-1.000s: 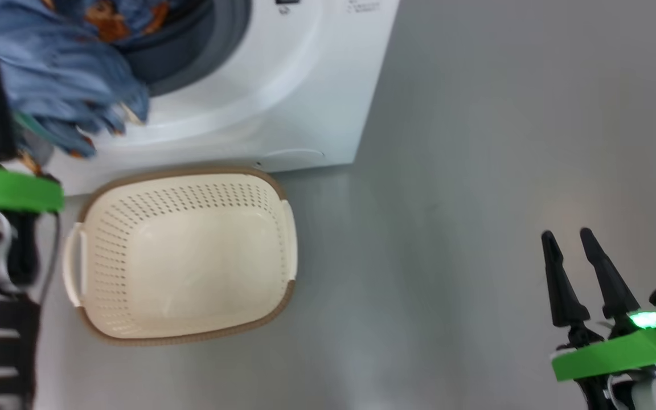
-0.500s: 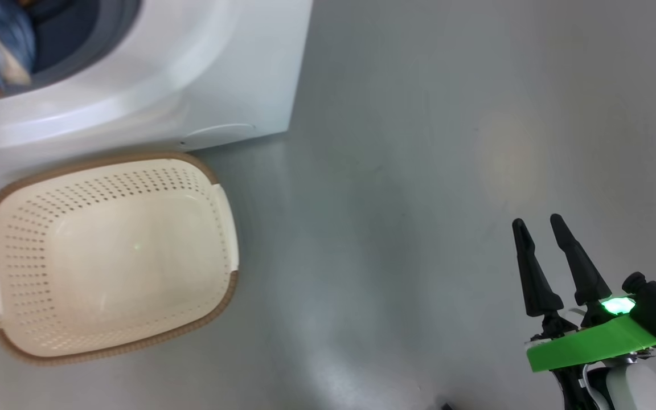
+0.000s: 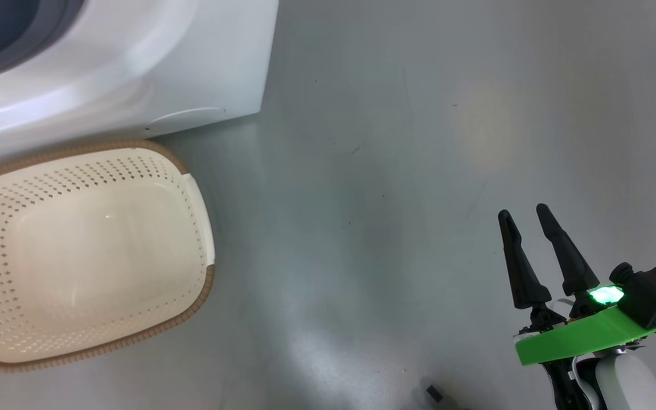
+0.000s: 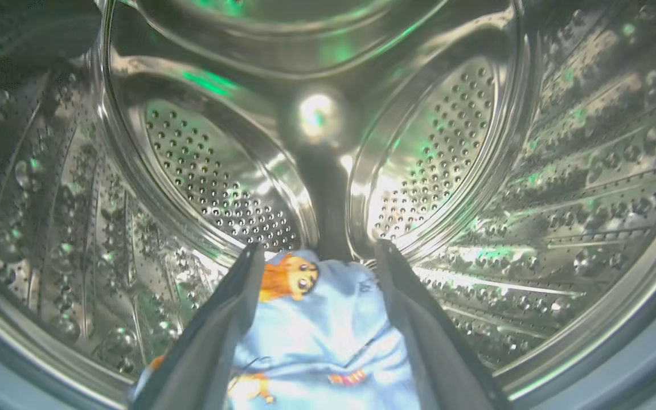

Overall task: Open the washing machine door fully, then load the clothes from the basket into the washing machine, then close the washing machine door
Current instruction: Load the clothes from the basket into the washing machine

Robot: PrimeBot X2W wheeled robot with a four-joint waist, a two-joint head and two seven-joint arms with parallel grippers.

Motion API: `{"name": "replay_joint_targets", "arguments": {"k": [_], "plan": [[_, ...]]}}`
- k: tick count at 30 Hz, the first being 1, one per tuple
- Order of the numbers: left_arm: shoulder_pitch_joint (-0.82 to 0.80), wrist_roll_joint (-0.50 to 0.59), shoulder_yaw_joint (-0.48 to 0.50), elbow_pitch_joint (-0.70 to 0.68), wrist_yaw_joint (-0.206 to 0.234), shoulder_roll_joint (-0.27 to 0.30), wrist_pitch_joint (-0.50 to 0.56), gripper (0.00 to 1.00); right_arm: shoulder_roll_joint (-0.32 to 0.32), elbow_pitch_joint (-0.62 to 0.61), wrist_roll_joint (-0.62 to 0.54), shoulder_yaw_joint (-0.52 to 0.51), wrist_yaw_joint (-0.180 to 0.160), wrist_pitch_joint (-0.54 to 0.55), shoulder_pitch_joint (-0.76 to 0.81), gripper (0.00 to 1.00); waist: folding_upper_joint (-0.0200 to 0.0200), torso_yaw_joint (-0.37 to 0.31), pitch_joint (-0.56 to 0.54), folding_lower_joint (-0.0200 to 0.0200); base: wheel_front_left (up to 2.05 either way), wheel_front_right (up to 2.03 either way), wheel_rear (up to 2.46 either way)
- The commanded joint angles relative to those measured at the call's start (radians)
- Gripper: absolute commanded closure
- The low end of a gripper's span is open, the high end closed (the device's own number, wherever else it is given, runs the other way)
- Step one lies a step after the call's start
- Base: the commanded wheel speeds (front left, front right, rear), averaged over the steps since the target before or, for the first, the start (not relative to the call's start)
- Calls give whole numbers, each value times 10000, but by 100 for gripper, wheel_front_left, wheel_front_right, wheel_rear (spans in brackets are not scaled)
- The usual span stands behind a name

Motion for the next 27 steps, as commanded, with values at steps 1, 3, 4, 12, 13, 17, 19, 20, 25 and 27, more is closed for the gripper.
{"name": "replay_joint_targets", "arguments": {"k": [1, 3, 4, 12, 13, 17, 19, 20, 25, 27], "plan": [[-26, 126, 78, -173, -14, 451, -51, 0, -47, -215, 21, 157, 29, -48, -45, 0, 0, 42, 33, 0, 0, 0, 0], [15, 92, 106, -67, -14, 393, -51, 0, -50, -193, 26, 145, 29, -48, -57, 0, 0, 77, 16, 0, 0, 0, 0], [42, 85, 105, -47, -14, 366, -51, 0, -56, -185, 27, 143, 29, -48, -60, 0, 0, 95, 2, 0, 0, 0, 0], [507, -99, 16, 201, -15, 96, -51, 0, -143, -181, 27, 157, 29, -48, -70, 0, 0, 315, -191, 0, 0, 0, 0], [601, -93, -13, 203, -15, 60, -51, 0, -154, -186, 23, 173, 29, -48, -77, 0, 0, 344, -211, 0, 0, 0, 0], [1047, -204, 91, 146, -15, -217, -51, 0, -222, -171, 5, 173, 29, -48, -84, 0, 0, 514, -354, 0, 0, 0, 0], [1292, -165, 112, 65, -15, -324, -51, 0, -265, -169, -3, 168, 29, -48, -87, 0, 0, 605, -419, 0, 0, 0, 0], [1429, -148, 142, 23, -15, -393, -51, 0, -287, -170, -8, 170, 29, -48, -84, 0, 0, 650, -452, 0, 0, 0, 0], [2055, -8, 247, -360, -15, -670, -51, 0, -386, -183, -33, 141, 29, -48, -58, 0, 0, 863, -607, 0, 0, 0, 0], [2429, 135, 290, -576, -15, -816, -51, 0, -447, -183, -42, 121, 29, -48, -20, 0, 0, 977, -707, 0, 0, 0, 0]]}}
